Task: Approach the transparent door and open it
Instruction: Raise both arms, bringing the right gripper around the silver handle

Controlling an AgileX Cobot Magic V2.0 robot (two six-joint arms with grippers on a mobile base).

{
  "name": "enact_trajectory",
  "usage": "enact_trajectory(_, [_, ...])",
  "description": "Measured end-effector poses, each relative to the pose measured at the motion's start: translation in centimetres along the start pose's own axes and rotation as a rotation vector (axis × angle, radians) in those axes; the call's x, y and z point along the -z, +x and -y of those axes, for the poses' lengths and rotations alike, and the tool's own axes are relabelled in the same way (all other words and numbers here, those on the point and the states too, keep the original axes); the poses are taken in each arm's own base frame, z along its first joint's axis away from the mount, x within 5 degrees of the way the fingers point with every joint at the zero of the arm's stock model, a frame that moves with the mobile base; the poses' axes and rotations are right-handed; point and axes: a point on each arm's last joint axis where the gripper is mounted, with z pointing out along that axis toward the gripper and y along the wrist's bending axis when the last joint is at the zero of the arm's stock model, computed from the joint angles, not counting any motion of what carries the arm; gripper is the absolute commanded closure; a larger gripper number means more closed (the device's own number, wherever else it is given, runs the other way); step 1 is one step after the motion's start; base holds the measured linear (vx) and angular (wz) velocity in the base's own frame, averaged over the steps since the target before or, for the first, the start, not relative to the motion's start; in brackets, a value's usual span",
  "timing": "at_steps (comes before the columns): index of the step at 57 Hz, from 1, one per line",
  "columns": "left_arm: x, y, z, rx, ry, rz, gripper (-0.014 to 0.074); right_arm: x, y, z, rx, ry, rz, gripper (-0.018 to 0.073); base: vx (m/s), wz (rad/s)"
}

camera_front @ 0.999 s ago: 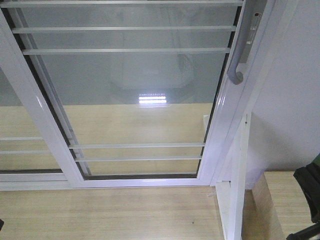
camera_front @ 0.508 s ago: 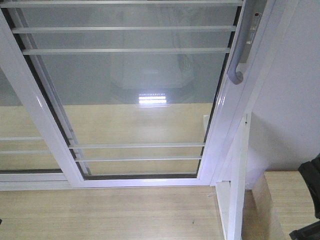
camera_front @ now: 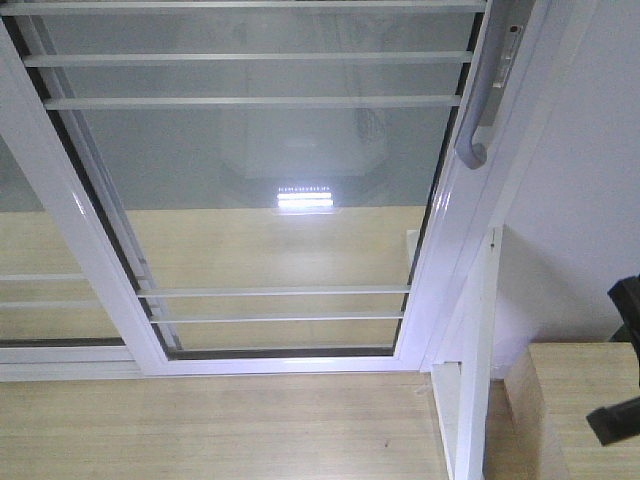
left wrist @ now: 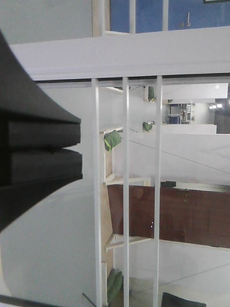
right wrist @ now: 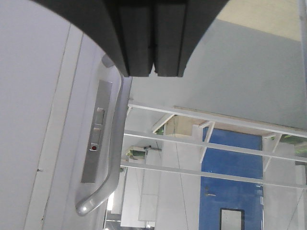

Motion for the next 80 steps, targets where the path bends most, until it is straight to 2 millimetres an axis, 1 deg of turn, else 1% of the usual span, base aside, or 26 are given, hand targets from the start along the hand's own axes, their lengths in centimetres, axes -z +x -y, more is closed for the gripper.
enact_trajectory(5, [-2.3,-2.2,0.1,-0.021,-0.006,-0.011,0.0594,-2.1,-2.2,0.4,0.0,0.028,-0.015,0.0562,0.0,0.0])
enact_trajectory(8, [-4.3,-3.6,0.2,-0.022,-0.009,-0.031,0.0594,-3.6,-3.4,0.6,-0.005,0.049,-0.022,0.0562,0.0,0.0])
enact_trajectory(12, [-7.0,-4.9,0.3,-0.023,-0.011,-0.061,0.0594,-6.3,-5.1,1.0,-0.006,0.081,-0.042,0.0562,0.0,0.0])
enact_trajectory(18, [-11.2,-6.2,0.4,-0.014,-0.014,-0.101,0.0594,-10.3,-6.4,1.2,0.032,0.105,-0.084,0.0562,0.0,0.0])
enact_trajectory(22, [-14.0,-6.4,0.5,0.015,-0.017,-0.132,0.0594,-13.1,-6.5,1.2,0.063,0.102,-0.132,0.0562,0.0,0.0])
enact_trajectory(26, [-16.2,-6.3,0.5,0.036,-0.019,-0.158,0.0594,-15.3,-6.1,1.1,0.075,0.101,-0.17,0.0561,0.0,0.0])
enact_trajectory(30, [-17.9,-5.9,0.6,0.04,-0.022,-0.177,0.0594,-16.9,-5.6,1.1,0.086,0.11,-0.188,0.0561,0.0,0.0])
enact_trajectory(34, [-19.2,-5.3,0.5,0.039,-0.025,-0.196,0.0594,-18.1,-5.2,1.2,0.094,0.132,-0.185,0.0561,0.0,0.0])
enact_trajectory(41, [-20.1,-3.9,0.5,0.037,-0.028,-0.241,0.0592,-19.0,-4.5,1.4,0.102,0.163,-0.178,0.0561,0.0,0.0])
enact_trajectory(49, [-20.6,-3.0,0.5,0.035,-0.029,-0.27,0.0568,-19.2,-4.2,1.5,0.105,0.168,-0.181,0.0553,0.0,0.0])
enact_trajectory(54, [-20.6,-2.9,0.5,0.025,-0.025,-0.273,0.0521,-19.2,-4.3,1.5,0.105,0.172,-0.174,0.0522,0.0,0.0])
enact_trajectory(59, [-20.6,-3.0,0.6,0.012,-0.018,-0.265,0.0458,-19.2,-4.3,1.5,0.105,0.172,-0.174,0.0465,0.0,0.0])
enact_trajectory(64, [-20.7,-3.1,0.6,-0.005,-0.011,-0.26,0.0359,-19.2,-4.3,1.5,0.104,0.169,-0.179,0.0377,0.0,0.0])
enact_trajectory(68, [-20.7,-3.2,0.6,-0.014,-0.007,-0.259,0.0266,-19.2,-4.2,1.4,0.103,0.164,-0.187,0.0278,0.0,0.0])
enact_trajectory(72, [-20.7,-3.2,0.7,-0.015,-0.006,-0.259,0.0168,-19.2,-4.2,1.4,0.103,0.16,-0.191,0.0158,0.0,0.0])
enact_trajectory(76, [-20.7,-3.2,0.7,-0.015,-0.006,-0.259,0.0074,-19.2,-4.2,1.4,0.101,0.159,-0.194,0.0016,0.0,0.0])
enact_trajectory(80, [-20.7,-3.2,0.7,-0.015,-0.006,-0.254,-0.0001,-19.2,-4.2,1.4,0.086,0.161,-0.191,-0.0098,0.0,0.0])
